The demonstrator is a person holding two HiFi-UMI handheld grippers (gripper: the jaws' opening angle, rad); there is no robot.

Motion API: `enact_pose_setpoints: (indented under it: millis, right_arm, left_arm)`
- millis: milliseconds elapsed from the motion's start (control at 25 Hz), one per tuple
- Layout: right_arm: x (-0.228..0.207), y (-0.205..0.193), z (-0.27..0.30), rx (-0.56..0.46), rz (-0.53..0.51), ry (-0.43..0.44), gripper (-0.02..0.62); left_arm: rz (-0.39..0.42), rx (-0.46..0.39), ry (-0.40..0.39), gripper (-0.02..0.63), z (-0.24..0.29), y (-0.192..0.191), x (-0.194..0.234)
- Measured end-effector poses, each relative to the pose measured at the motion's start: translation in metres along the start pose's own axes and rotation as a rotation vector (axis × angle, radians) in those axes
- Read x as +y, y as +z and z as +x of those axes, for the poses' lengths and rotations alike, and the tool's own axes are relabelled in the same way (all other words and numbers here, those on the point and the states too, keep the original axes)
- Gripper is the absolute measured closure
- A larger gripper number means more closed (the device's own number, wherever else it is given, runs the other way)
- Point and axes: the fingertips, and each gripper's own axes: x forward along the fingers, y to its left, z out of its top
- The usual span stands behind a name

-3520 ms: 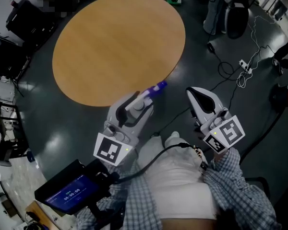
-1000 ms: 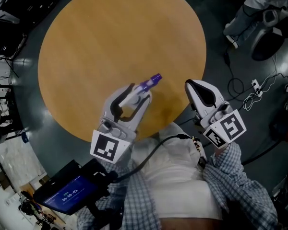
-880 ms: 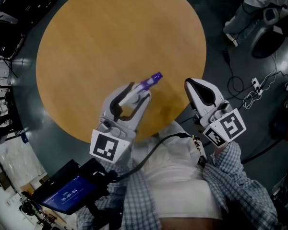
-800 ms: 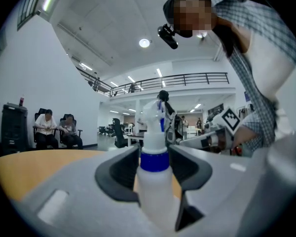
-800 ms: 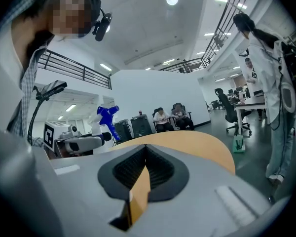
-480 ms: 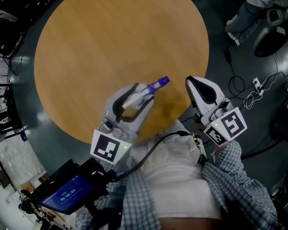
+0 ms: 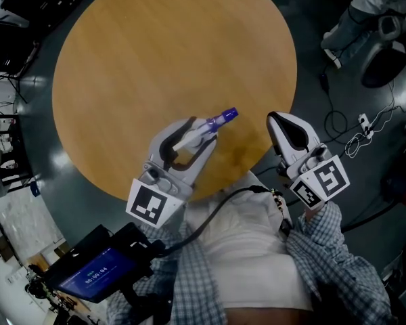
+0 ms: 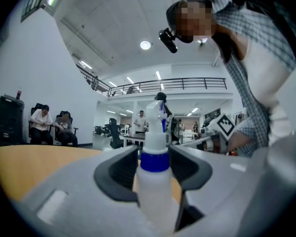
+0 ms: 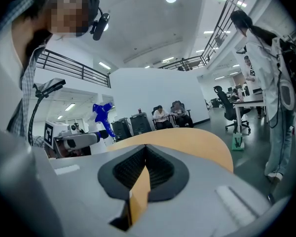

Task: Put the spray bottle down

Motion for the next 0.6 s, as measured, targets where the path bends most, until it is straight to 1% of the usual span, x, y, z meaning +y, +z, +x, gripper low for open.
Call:
enact_pose_setpoints:
  millis: [120, 200, 320, 440, 600]
  right_arm:
    - [-0.002, 0.004, 0.0, 0.0, 0.002, -0.007, 0.591]
    - [-0.004, 0.006, -0.001, 0.003, 0.007, -0.01, 0.591]
    - [-0.005, 0.008, -0.003, 0.013, 0.013, -0.007, 0.591]
    - [-0.009, 0.01, -0.001, 0.021, 0.018, -0.004, 0.591]
    - [-0.004, 0.02, -0.007, 0.019, 0.015, 0.01, 0.591]
  left_arm:
    - [-0.046, -0.039, 0.026, 0.417, 0.003, 0.007, 0.007]
    - [-0.055, -0.05, 0.032, 0.395, 0.006, 0.01, 0.008]
    - [-0.036, -0.011, 0.017, 0.365, 0.011, 0.006, 0.004]
    - [-0.034, 0.024, 0.024, 0.342, 0.016, 0.001, 0.005]
    - [-0.012, 0.055, 0.045, 0.339, 0.009, 0.004, -0.002]
